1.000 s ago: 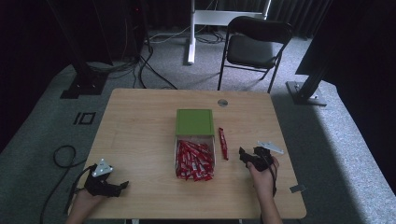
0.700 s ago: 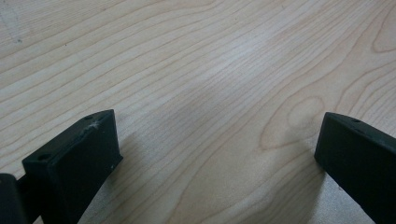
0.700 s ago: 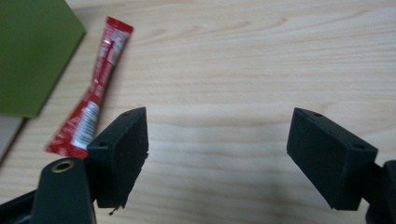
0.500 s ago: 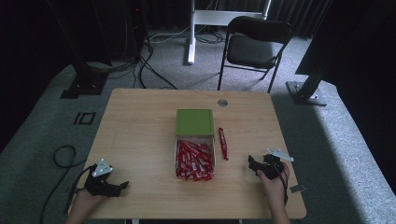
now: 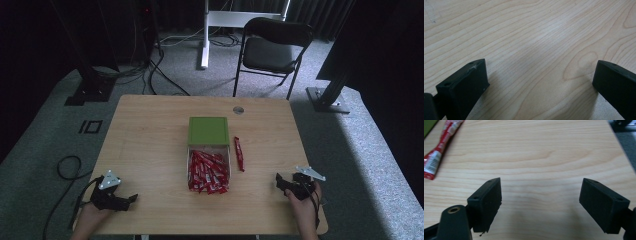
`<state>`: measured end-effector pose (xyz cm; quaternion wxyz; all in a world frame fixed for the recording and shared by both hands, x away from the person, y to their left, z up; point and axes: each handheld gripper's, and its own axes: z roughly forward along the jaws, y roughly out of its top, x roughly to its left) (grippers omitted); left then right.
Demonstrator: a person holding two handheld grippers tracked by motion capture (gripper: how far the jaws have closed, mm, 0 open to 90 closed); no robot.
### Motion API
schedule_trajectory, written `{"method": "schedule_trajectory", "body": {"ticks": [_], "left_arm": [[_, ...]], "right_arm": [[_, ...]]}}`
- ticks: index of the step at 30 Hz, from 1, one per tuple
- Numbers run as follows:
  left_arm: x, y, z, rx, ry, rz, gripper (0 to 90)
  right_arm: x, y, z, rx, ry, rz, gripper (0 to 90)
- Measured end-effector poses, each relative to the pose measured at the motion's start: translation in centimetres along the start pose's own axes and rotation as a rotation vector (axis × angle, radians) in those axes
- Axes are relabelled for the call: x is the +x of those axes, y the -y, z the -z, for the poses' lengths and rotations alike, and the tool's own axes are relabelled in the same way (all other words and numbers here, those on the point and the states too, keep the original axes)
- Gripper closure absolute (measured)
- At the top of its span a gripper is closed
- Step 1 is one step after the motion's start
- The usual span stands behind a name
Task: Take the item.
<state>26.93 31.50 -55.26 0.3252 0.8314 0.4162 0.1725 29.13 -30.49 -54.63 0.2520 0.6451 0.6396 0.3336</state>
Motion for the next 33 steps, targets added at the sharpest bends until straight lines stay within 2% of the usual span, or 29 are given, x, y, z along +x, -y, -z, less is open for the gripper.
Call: {"method": "schedule_trajectory", "body": {"ticks": [7,14,22,29,33], "left_arm": [[0.0,0.0,0.0,0.0,0.0,0.0,0.8],[0.0,0.0,0.0,0.0,0.0,0.001,0.8],[0.0,0.0,0.0,0.0,0.0,0.0,0.8],[0.0,0.0,0.0,0.0,0.0,0.0,0.8],[0.0,0.0,0.0,0.0,0.0,0.0,0.8]], "right_arm": [[-0.9,0.8,0.5,0.013,0.018,0.003,17.8],[-1.1,1.4,0.7,0.046,0.046,0.052,17.8],[-1.6,1.6,0.8,0.066,0.033,0.081,17.8],[-2.0,1.9,1.2,0.064,0.023,0.151,15.9],[-2.6,2.3,1.2,0.048,-0.005,0.128,13.6]]}}
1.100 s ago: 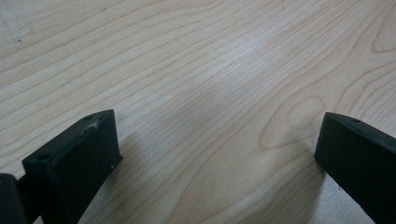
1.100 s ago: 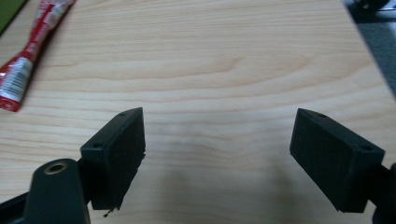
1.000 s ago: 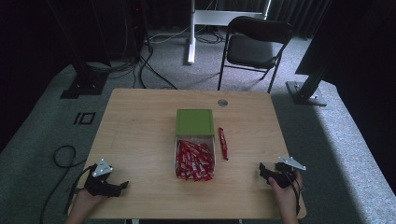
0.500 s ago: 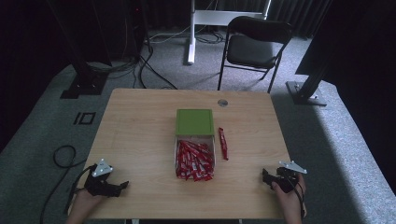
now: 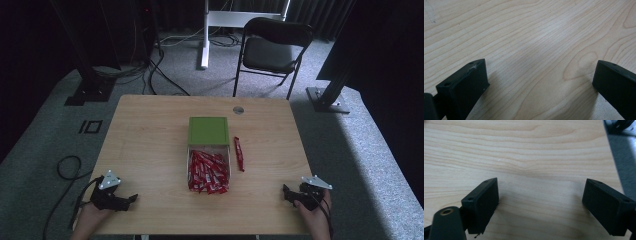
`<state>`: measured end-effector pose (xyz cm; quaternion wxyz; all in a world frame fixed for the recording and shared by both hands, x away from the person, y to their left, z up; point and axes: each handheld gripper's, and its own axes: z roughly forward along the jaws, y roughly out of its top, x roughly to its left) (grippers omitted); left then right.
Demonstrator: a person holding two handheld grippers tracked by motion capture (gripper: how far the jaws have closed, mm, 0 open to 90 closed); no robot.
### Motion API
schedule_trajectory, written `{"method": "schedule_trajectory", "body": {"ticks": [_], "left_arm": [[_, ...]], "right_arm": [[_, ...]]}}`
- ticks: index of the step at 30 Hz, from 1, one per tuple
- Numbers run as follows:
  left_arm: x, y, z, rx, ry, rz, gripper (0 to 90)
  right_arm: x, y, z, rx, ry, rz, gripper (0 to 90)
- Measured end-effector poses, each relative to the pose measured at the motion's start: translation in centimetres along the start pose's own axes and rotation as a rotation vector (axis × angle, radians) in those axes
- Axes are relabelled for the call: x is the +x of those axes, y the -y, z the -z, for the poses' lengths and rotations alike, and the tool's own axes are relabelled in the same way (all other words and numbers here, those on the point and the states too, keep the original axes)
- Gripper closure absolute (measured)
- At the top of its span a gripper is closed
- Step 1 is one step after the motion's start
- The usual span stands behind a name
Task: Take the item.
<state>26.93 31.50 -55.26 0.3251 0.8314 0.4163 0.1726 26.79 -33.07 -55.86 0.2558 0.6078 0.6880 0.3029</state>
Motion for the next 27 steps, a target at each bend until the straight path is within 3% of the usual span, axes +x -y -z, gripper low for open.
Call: {"method": "schedule_trajectory", "body": {"ticks": [9,27], "left_arm": [[0.0,0.0,0.0,0.0,0.0,0.0,0.8],[0.0,0.0,0.0,0.0,0.0,0.0,0.8]], "right_arm": [[-0.28,0.71,0.73,-0.001,-0.043,0.036,13.5],[-0.28,0.9,0.91,0.001,-0.043,0.04,13.2]]}}
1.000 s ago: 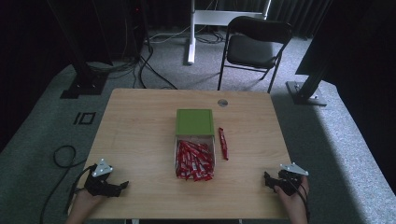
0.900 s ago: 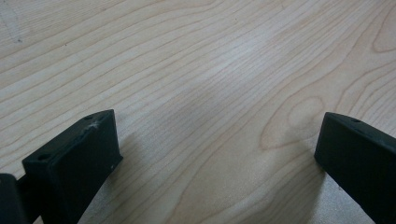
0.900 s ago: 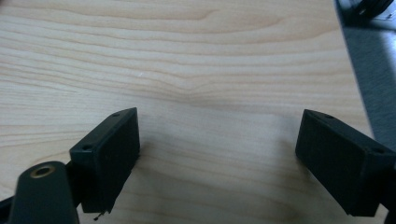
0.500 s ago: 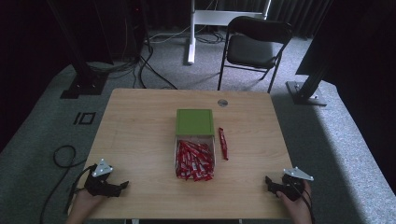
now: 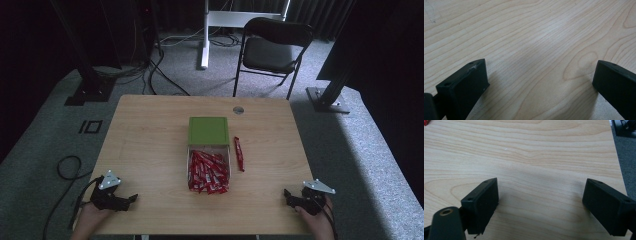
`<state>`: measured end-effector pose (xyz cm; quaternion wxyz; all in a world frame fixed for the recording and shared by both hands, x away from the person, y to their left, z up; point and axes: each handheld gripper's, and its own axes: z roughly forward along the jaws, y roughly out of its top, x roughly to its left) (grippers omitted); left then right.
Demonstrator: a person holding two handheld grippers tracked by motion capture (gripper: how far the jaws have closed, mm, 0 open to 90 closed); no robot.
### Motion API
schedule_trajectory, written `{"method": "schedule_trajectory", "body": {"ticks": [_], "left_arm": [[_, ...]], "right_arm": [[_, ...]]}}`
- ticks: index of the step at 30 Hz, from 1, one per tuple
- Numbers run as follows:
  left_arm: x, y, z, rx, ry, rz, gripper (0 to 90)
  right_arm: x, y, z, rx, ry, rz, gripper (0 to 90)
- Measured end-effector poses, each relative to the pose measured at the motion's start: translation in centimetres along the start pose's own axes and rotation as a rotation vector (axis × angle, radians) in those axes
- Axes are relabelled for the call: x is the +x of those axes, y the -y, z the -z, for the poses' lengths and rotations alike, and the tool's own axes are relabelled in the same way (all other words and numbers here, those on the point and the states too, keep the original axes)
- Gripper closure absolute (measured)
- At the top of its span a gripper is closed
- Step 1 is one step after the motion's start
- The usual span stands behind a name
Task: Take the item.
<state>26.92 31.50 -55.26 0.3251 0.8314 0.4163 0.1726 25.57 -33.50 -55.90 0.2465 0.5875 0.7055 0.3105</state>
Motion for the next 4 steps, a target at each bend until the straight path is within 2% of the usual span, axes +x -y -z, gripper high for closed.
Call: {"method": "schedule_trajectory", "body": {"ticks": [4], "left_arm": [[0.0,0.0,0.0,0.0,0.0,0.0,0.8]], "right_arm": [[0.06,-0.02,-0.03,0.001,0.002,-0.003,12.6]]}}
